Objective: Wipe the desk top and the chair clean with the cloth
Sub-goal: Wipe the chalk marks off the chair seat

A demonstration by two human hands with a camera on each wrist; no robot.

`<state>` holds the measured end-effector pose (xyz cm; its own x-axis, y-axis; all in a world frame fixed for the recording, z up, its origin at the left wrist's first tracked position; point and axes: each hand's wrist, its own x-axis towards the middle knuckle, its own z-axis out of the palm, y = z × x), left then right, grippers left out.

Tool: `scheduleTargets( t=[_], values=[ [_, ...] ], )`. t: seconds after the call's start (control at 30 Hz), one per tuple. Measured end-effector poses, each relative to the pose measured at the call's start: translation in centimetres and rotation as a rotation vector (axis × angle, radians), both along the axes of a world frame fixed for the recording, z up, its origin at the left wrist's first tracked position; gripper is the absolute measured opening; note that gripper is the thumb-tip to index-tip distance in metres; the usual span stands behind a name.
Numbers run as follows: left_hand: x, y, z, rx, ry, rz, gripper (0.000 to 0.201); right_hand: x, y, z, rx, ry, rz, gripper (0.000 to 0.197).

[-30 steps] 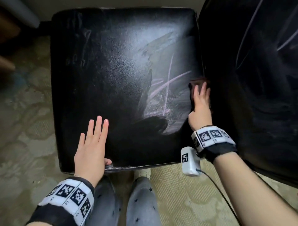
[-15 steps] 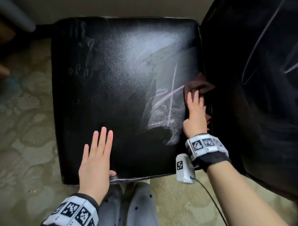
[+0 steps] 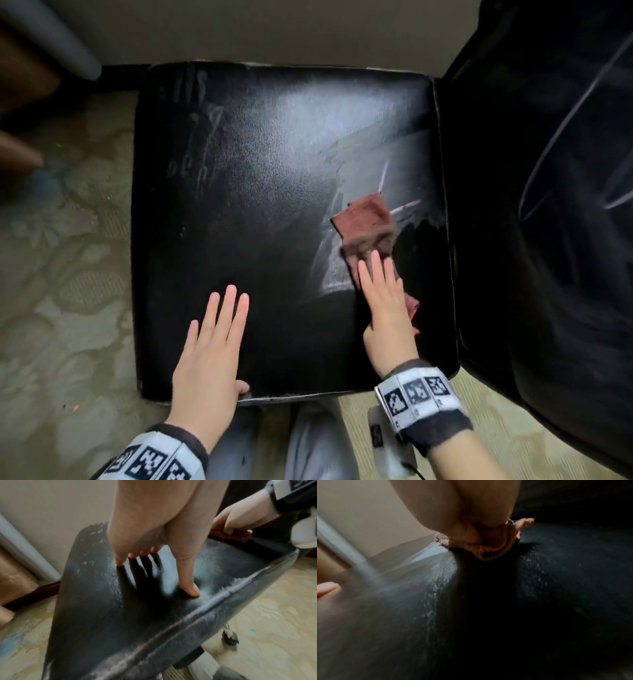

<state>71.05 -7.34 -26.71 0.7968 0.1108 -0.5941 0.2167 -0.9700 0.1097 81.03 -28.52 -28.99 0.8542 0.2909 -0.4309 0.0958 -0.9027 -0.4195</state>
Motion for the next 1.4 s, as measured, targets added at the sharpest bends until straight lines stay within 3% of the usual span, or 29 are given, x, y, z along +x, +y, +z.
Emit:
scheduleTargets(
  t=[0.07, 0.17, 0.3, 0.4, 0.5, 0.57, 0.67, 0.77, 0.83, 0.93, 1.0, 1.07, 1.17, 1.23, 1.3, 1.4],
  values=[
    [0.4, -0.2, 0.6, -0.017, 0.029, 0.029, 0.133, -3.2, -0.4, 0.2, -0.105, 0.038, 0.03, 0.114],
    [1.3, -0.7, 0.7, -0.066, -0.113, 0.064, 0.121, -6.6, -1.0, 0.2, -0.138, 0.057, 0.081, 0.124],
    [5.2, -1.5, 0.6, -0.069, -0.233, 0.007, 0.106, -1.8, -0.3, -0.8, -0.03, -0.03, 0.109, 0.113],
    [8.6, -1.3, 0.6, -0.061, -0.134, 0.025, 0.103, -0.3, 1.2, -0.7, -0.066, -0.051, 0.09, 0.11],
    [11.1, -0.6, 0.3, -0.054, -0.086, 0.031, 0.114, -5.6, 1.8, -0.4, -0.117, 0.026, 0.231, 0.128],
    [11.2, -0.5, 0.4, -0.143, -0.127, 0.02, 0.11, -8.6, 1.6, -0.2, -0.103, 0.08, 0.274, 0.135],
    [10.2, -1.4, 0.5, -0.353, -0.392, -0.02, 0.077, -8.4, 1.4, -0.2, -0.036, 0.028, 0.264, 0.104],
    [9.3, -3.6, 0.2, -0.403, -0.542, -0.071, 0.052, -6.6, 1.9, 0.2, -0.021, -0.064, 0.198, 0.074],
    [9.1, -4.6, -0.5, -0.384, -0.551, -0.071, 0.046, -6.0, 2.2, 0.1, -0.022, -0.094, 0.175, 0.072],
    [9.5, -4.9, -1.3, -0.402, -0.561, -0.02, 0.036, -4.8, 2.4, -0.2, 0.019, -0.075, 0.214, 0.092],
    [10.0, -4.8, -1.4, -0.423, -0.569, 0.018, 0.019, -3.9, 2.3, 0.2, 0.106, -0.103, 0.199, 0.081],
    [10.9, -4.5, -1.1, -0.484, -0.528, 0.104, 0.018, -3.2, 1.9, 1.2, 0.237, -0.138, 0.09, 0.066],
    [12.4, -3.9, -0.2, -0.612, -0.423, 0.238, 0.01, -1.7, 1.1, 2.7, 0.378, -0.254, -0.208, 0.048],
    [13.0, -3.9, 0.9, -0.705, -0.339, 0.267, 0.008, 0.2, 1.2, 2.9, 0.374, -0.243, -0.321, 0.05],
    [13.3, -4.1, 2.0, -0.798, -0.235, 0.282, 0.007, 2.0, 1.6, 3.1, 0.355, -0.189, -0.258, 0.059],
    [13.6, -4.1, 2.9, -0.93, -0.116, 0.405, 0.005, 3.3, 1.9, 4.0, 0.391, -0.101, -0.22, 0.035]
  ],
)
